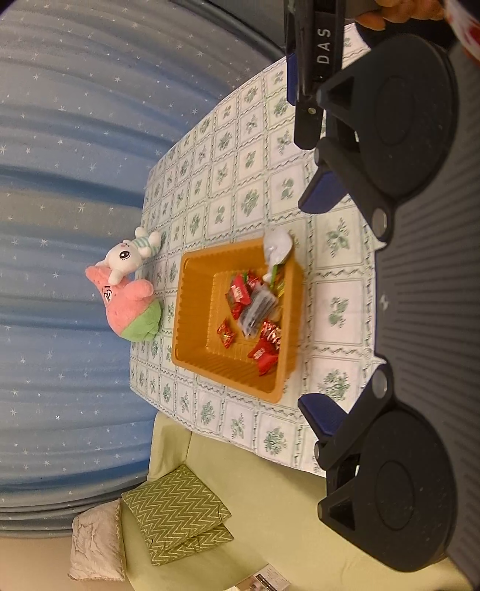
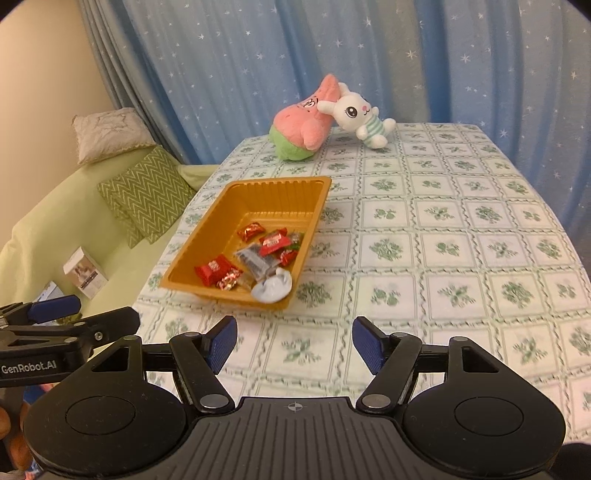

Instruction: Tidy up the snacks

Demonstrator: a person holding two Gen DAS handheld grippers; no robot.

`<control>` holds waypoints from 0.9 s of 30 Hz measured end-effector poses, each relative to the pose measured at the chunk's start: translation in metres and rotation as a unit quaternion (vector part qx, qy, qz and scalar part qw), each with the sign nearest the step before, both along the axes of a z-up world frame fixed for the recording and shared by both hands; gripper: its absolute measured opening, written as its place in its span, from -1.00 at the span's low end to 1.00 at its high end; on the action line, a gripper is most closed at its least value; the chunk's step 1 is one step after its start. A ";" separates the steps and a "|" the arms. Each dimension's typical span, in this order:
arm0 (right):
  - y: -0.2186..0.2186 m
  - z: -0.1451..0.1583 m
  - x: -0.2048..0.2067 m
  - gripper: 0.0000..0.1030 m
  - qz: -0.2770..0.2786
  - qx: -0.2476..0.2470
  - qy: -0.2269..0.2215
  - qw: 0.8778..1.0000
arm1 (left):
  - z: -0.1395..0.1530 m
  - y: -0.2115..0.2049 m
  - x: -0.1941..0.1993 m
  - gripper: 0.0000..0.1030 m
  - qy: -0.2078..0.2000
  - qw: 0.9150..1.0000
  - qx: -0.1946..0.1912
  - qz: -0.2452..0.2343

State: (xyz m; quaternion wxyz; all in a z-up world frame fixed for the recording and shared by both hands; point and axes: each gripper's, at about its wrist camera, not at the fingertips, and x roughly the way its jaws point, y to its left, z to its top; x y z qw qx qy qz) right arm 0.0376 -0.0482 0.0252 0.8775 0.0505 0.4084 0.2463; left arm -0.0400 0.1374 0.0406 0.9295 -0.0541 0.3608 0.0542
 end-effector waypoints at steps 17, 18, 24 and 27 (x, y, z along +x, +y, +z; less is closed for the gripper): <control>-0.020 0.010 -0.061 0.34 -0.001 -0.022 -0.023 0.999 | 0.007 -0.024 -0.046 0.99 0.003 1.000 0.019 0.018; -0.021 0.010 -0.063 0.34 -0.001 -0.021 -0.024 0.999 | 0.007 -0.025 -0.047 0.99 0.002 1.000 0.021 0.018; -0.021 0.015 -0.070 0.34 0.000 -0.020 -0.031 0.999 | 0.011 -0.028 -0.054 0.99 -0.004 1.000 0.022 0.019; -0.021 0.019 -0.073 0.34 0.001 -0.017 -0.036 0.999 | 0.012 -0.029 -0.056 0.99 -0.005 0.999 0.026 0.019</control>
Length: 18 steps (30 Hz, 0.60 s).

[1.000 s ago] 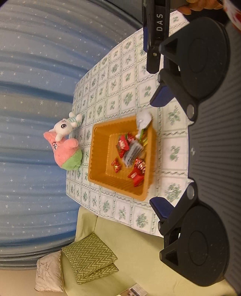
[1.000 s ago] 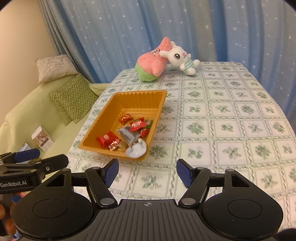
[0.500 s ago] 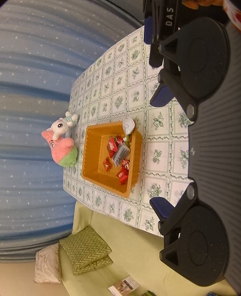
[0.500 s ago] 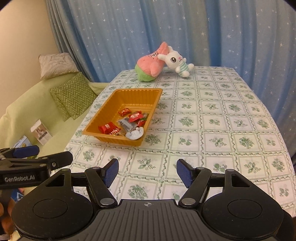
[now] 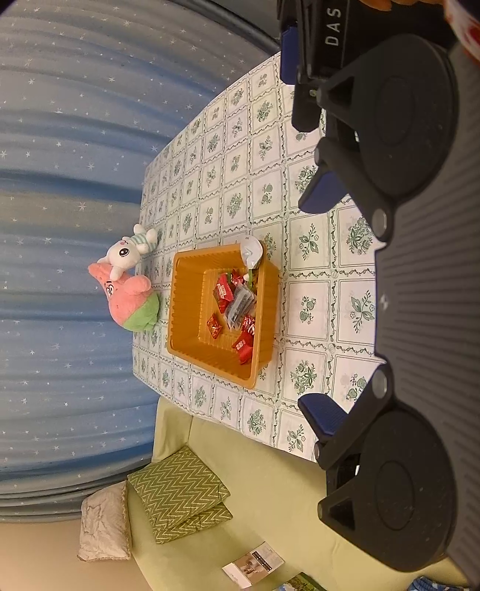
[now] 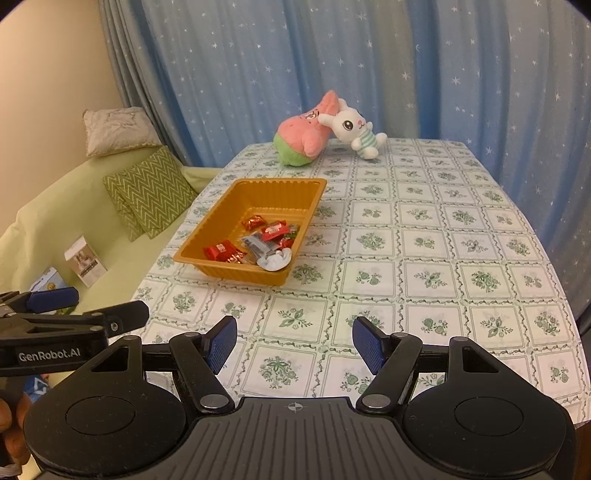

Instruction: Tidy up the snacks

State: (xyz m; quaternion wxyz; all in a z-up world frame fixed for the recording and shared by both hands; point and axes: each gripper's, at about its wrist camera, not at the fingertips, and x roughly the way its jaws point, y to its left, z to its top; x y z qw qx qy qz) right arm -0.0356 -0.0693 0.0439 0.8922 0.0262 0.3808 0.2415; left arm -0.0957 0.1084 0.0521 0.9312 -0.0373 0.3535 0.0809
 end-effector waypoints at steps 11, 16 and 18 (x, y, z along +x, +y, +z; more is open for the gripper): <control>-0.002 0.004 -0.007 0.35 -0.002 0.000 -0.006 1.000 | 0.002 -0.004 -0.006 0.99 -0.003 1.000 -0.005 -0.003; -0.002 0.004 -0.009 0.35 -0.001 -0.002 -0.008 1.000 | 0.003 -0.005 -0.007 1.00 -0.005 1.000 -0.005 -0.004; -0.002 0.005 -0.010 0.35 -0.001 -0.002 -0.008 1.000 | 0.003 -0.005 -0.008 1.00 -0.006 1.000 -0.004 -0.004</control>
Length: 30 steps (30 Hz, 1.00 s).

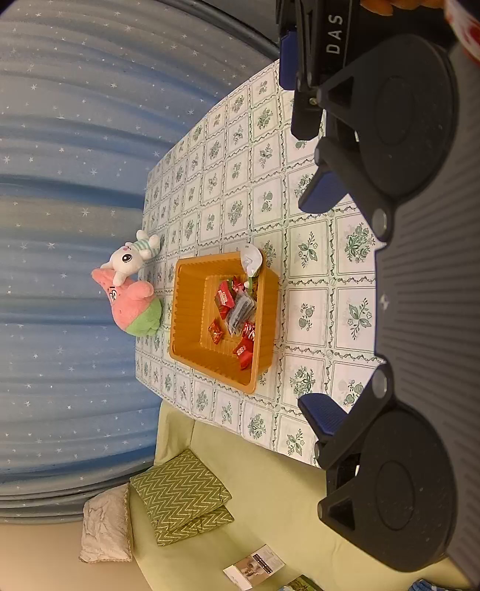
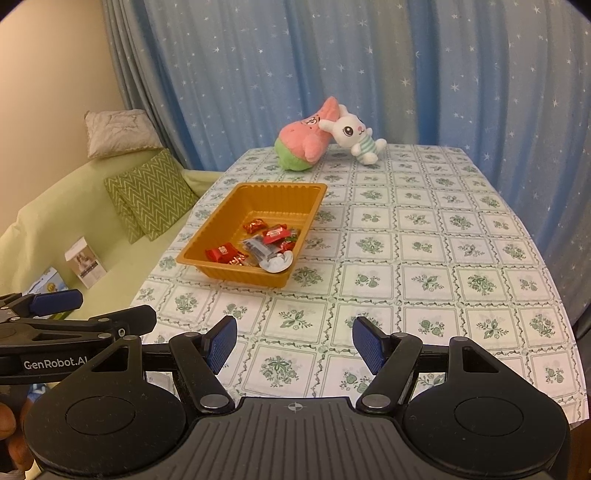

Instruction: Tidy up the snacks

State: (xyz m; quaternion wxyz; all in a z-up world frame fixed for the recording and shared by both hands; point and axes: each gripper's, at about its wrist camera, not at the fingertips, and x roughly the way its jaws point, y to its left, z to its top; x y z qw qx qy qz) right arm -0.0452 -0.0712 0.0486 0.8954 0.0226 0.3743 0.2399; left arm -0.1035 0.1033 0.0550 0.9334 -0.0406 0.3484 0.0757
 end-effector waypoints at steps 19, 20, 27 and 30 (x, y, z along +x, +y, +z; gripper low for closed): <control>-0.002 0.002 0.001 0.35 -0.003 0.002 0.000 1.000 | -0.001 0.001 -0.002 1.00 -0.001 1.000 -0.002 0.001; -0.002 0.002 0.001 0.35 -0.004 0.002 -0.001 1.000 | -0.001 0.001 -0.002 0.99 -0.001 1.000 -0.002 0.001; -0.003 0.002 0.001 0.35 -0.004 0.003 0.000 1.000 | -0.001 0.001 -0.002 1.00 -0.001 1.000 -0.002 0.002; -0.003 0.002 0.001 0.35 -0.004 0.003 0.000 1.000 | -0.001 0.001 -0.002 1.00 -0.001 1.000 -0.002 0.002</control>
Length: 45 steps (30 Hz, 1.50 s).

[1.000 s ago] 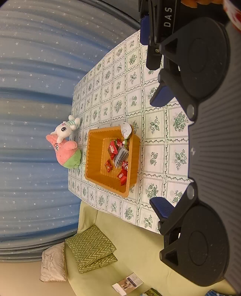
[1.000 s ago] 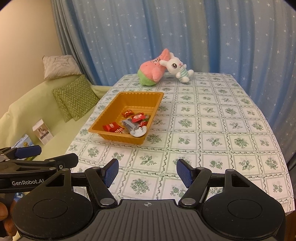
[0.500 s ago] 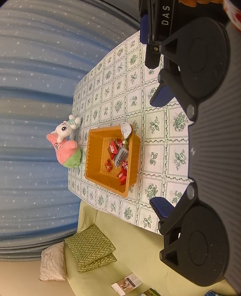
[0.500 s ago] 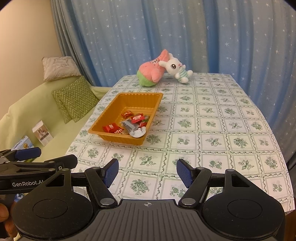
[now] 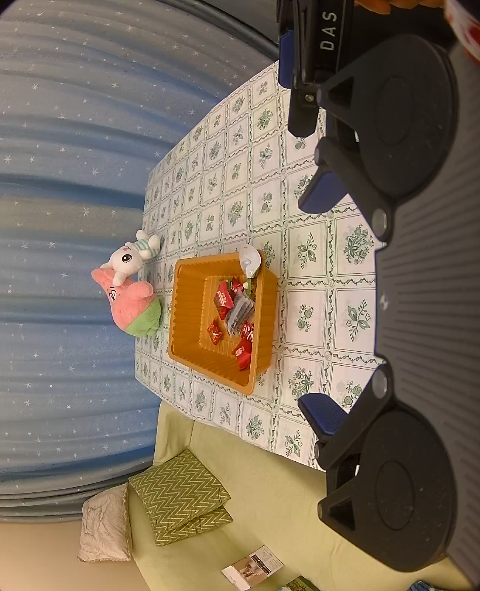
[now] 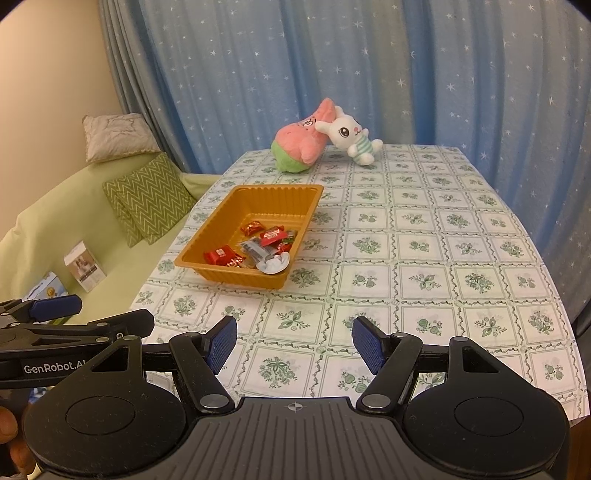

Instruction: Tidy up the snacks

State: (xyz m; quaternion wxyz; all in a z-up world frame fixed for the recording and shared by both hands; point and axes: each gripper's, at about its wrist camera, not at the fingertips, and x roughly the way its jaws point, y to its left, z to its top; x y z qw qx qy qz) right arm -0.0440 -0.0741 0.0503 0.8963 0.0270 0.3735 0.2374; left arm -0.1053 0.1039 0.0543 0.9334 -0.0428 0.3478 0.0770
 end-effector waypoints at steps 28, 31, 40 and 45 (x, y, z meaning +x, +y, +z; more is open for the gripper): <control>-0.001 -0.006 -0.002 0.35 -0.003 0.002 0.002 1.000 | -0.005 -0.004 -0.001 1.00 0.004 1.000 -0.001 -0.002; -0.002 -0.007 -0.002 0.35 -0.004 0.003 0.002 1.000 | -0.005 -0.005 -0.001 1.00 0.004 1.000 -0.001 -0.002; -0.002 -0.007 -0.002 0.34 -0.005 0.004 0.003 1.000 | -0.005 -0.005 -0.001 1.00 0.004 1.000 0.000 -0.001; -0.002 -0.008 -0.002 0.35 -0.006 0.004 0.004 1.000 | -0.005 -0.005 0.000 1.00 0.004 1.000 -0.001 -0.001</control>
